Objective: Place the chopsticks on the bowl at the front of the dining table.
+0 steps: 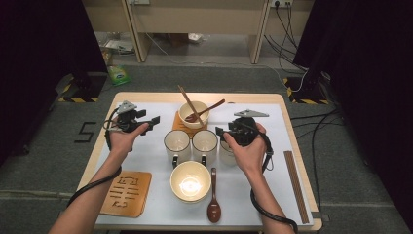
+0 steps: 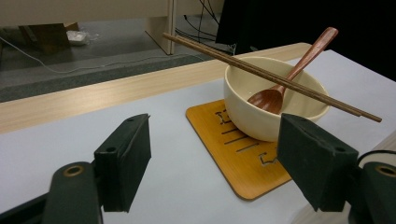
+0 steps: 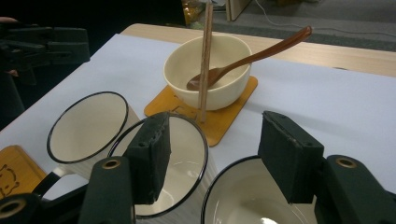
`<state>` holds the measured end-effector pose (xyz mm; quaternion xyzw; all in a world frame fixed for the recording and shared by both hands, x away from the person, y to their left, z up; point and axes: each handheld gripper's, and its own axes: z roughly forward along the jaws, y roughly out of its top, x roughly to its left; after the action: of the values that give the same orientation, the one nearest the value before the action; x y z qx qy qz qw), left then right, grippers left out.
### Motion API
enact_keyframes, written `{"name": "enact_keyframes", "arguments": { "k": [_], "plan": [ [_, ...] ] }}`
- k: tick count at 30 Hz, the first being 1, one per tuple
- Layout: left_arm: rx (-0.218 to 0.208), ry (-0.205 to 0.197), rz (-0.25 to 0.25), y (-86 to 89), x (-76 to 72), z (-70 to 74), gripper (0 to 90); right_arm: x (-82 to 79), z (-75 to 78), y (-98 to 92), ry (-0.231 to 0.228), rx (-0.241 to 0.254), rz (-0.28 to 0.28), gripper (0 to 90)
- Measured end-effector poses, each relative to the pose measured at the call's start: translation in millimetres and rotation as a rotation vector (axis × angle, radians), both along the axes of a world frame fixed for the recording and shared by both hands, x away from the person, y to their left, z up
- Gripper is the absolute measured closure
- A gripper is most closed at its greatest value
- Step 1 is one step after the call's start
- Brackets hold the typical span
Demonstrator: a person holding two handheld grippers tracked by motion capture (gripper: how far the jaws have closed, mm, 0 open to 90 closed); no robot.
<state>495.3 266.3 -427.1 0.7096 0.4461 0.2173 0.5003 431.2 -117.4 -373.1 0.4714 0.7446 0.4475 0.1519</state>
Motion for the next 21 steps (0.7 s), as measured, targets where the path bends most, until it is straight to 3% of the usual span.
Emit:
{"name": "enact_keyframes", "arguments": {
  "k": [6,21],
  "plan": [
    [0.003,0.010,-0.004,-5.2,9.0,-1.6,25.6,-12.2,1.0,-9.7,-0.023,0.004,-0.017,43.0],
    [-0.001,0.014,-0.034,-24.4,30.6,-0.7,25.6,-30.1,-3.3,-30.6,-0.030,0.031,-0.033,42.8]
  ]
}}
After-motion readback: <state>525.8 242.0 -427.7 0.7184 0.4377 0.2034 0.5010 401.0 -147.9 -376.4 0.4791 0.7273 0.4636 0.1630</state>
